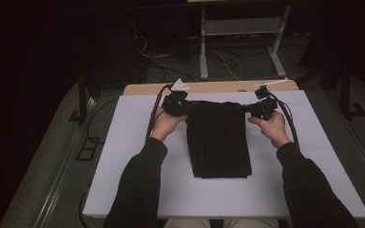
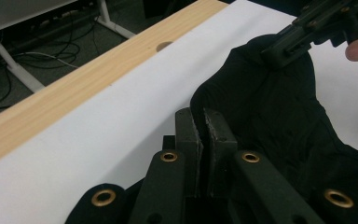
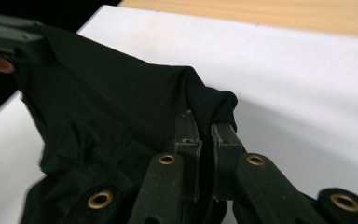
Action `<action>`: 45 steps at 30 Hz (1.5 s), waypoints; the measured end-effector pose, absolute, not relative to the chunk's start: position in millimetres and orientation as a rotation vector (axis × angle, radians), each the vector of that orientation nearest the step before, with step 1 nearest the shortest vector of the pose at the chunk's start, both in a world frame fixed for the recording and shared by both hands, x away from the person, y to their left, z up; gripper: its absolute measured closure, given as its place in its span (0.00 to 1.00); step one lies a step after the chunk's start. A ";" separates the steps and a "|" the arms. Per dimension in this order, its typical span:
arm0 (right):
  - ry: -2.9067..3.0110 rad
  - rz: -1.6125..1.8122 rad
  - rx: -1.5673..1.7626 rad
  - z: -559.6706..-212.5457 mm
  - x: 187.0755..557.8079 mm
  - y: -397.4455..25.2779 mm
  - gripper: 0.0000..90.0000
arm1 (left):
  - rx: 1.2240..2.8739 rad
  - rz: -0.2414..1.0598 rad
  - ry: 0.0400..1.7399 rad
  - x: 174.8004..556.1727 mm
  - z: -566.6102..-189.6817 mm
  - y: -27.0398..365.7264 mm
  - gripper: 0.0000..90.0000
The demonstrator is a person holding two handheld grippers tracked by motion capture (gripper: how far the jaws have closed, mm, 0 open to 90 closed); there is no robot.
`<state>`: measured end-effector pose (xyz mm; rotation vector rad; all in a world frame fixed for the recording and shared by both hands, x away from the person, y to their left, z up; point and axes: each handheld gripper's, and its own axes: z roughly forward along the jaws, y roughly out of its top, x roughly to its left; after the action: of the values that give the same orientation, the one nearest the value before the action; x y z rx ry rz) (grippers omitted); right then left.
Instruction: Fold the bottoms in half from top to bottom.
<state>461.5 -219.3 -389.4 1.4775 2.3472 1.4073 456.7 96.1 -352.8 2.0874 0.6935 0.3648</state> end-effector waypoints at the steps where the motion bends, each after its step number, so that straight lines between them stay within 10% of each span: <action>1: 2.345 1.392 1.465 -388.6 464.0 -217.5 0.92 | 2.098 0.369 0.695 461.3 -352.7 96.3 0.94; 13: 2.293 1.398 1.504 -402.6 481.3 -211.4 0.85 | 2.071 0.369 0.795 481.5 -370.1 98.6 0.88; 30: 2.277 1.430 1.439 -414.9 461.8 -227.6 0.14 | 1.925 0.294 0.980 458.8 -398.0 131.4 0.10; 45: 2.273 1.403 1.403 -416.5 425.4 -251.5 0.02 | 1.933 0.310 0.984 439.5 -402.5 143.1 0.00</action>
<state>425.4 -251.5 -416.5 1.4028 2.2726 1.4034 439.5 143.1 -402.5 1.9331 0.9837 0.3099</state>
